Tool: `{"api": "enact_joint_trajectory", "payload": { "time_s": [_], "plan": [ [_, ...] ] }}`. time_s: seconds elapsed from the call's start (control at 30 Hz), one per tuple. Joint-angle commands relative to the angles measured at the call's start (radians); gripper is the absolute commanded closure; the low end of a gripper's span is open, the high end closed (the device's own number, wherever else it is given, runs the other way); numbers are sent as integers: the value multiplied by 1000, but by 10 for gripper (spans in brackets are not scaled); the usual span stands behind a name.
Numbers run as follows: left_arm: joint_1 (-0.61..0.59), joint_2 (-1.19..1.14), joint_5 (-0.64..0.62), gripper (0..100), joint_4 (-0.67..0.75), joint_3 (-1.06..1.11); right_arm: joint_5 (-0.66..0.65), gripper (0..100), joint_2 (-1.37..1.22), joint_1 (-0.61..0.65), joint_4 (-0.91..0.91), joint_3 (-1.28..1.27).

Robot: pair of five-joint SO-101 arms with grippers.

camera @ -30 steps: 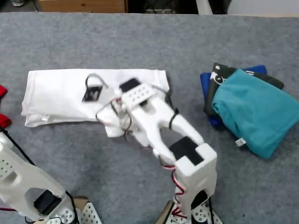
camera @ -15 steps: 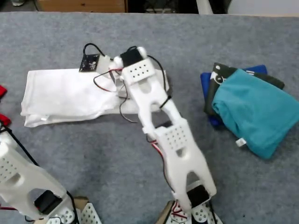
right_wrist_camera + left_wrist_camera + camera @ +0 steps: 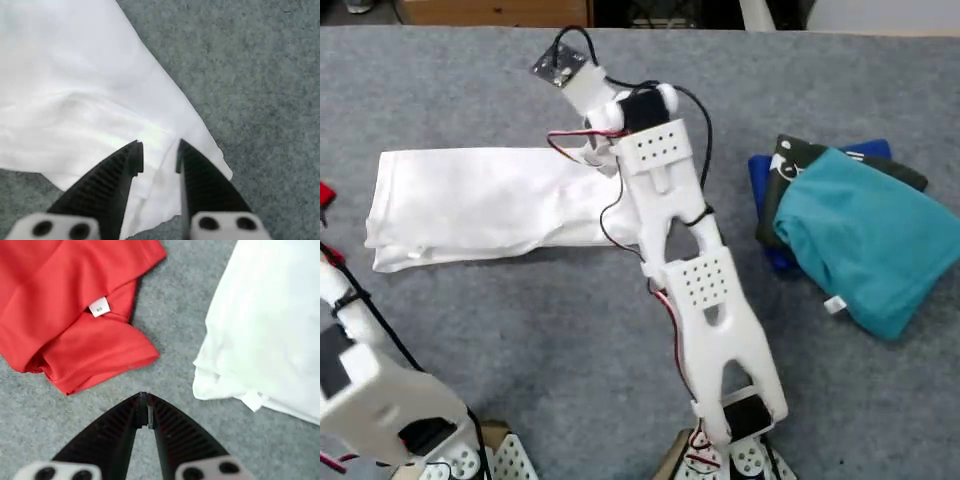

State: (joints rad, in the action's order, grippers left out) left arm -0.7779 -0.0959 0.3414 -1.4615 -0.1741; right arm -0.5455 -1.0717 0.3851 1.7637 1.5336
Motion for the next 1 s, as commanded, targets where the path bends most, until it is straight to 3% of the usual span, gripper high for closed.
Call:
{"api": "enact_joint_trajectory", "payload": {
  "time_s": [0.0, 0.23, 0.4, 0.5, 0.77, 0.97],
  "plan": [
    [15, 138, 11, 972, 3, 81, 14, 982, 209, 11, 8, -208],
    [13, 311, 11, 972, 138, 298, 8, 985, 493, 115, -69, -854],
    [16, 364, 11, 971, 273, 433, 12, 985, 458, 133, -307, -1024],
    [18, 362, 11, 971, 376, 490, 14, 985, 384, 126, -439, -992],
    [28, 362, 11, 971, 683, 651, 51, 984, 176, 120, -557, -664],
    [31, 338, 12, 970, 769, 697, 51, 984, 82, 107, -428, -351]
  ]
}}
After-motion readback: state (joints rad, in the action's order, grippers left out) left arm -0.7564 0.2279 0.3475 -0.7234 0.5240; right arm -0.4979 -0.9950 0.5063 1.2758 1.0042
